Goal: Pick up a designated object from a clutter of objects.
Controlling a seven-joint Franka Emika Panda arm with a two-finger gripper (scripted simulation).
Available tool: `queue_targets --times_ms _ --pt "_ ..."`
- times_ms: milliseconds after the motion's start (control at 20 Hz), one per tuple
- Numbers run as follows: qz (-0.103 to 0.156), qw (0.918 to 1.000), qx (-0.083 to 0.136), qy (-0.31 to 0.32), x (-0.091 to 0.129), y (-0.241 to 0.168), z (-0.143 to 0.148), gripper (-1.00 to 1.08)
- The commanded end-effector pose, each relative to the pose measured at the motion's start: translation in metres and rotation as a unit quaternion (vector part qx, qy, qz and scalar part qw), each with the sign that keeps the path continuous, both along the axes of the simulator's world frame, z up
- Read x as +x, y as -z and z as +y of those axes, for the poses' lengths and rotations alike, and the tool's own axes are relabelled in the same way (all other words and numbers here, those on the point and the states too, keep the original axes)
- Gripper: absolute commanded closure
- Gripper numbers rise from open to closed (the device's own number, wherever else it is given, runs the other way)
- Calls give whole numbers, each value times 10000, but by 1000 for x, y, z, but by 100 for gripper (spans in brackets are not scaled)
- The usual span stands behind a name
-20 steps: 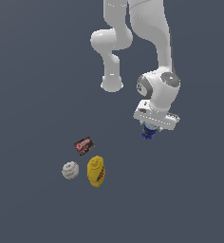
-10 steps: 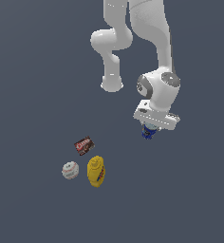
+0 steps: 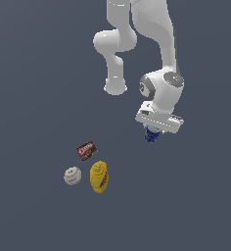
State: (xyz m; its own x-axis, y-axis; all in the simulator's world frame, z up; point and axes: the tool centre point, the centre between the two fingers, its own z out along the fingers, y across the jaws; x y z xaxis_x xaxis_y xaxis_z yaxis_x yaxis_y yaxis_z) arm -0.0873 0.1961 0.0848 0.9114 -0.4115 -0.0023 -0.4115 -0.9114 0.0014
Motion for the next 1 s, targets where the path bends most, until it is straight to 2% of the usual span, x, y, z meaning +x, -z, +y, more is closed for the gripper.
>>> queue_targets --times_ms 0,450,950 --pt "-20 10000 7 3 1 -9 -8 108" --pt "-16 10000 16 2 0 -60 -58 108" --pt "-13 10000 40 1 -1 -145 -143 108"
